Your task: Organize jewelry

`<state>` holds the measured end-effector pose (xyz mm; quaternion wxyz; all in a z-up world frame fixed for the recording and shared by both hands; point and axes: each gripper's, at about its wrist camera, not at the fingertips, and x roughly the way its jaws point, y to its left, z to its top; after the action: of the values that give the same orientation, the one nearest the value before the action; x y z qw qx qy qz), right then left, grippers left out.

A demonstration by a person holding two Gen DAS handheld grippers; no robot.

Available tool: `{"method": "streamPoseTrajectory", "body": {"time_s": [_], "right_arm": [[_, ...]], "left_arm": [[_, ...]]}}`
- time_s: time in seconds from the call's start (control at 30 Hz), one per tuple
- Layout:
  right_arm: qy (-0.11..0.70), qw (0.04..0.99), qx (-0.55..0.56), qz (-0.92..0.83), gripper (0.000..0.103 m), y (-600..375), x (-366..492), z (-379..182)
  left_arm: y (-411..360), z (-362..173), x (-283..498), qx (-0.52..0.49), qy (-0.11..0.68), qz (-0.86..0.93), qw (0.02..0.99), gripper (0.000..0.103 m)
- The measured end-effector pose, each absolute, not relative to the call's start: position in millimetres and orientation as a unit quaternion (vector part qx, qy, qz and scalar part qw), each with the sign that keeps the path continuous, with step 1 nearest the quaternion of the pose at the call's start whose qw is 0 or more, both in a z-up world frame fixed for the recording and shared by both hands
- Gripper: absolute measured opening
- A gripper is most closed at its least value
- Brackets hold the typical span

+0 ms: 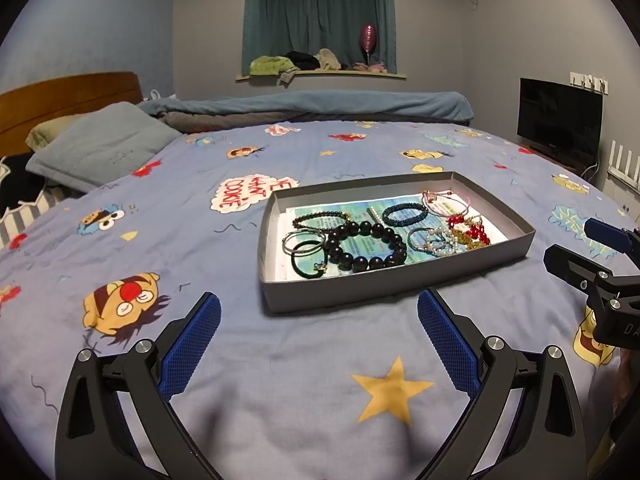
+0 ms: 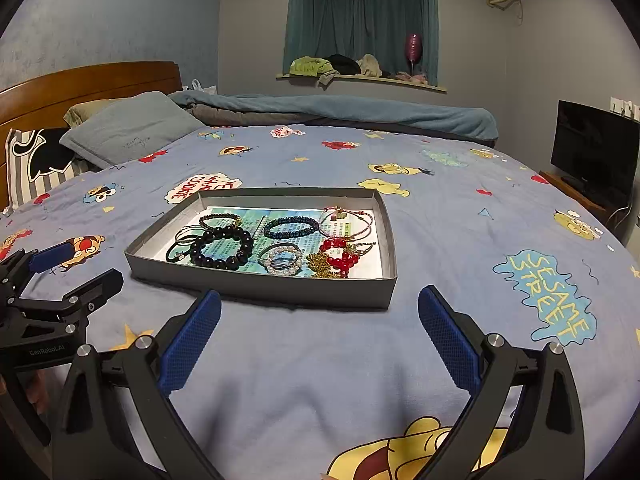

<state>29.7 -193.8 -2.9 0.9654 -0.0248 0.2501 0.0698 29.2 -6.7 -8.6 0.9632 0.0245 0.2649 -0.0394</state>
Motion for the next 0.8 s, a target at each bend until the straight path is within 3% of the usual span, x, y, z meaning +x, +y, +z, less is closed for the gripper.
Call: {"method": "streamPoseTrajectory", "body": {"time_s": [0.8], "right_arm": [[0.249, 0.965, -0.027, 0.071, 0.097, -192.9, 30.1, -2.9]], "left_arm": [[-8.1, -9.7, 29.1, 0.027, 0.266, -0.04, 0.963, 0.098]]}}
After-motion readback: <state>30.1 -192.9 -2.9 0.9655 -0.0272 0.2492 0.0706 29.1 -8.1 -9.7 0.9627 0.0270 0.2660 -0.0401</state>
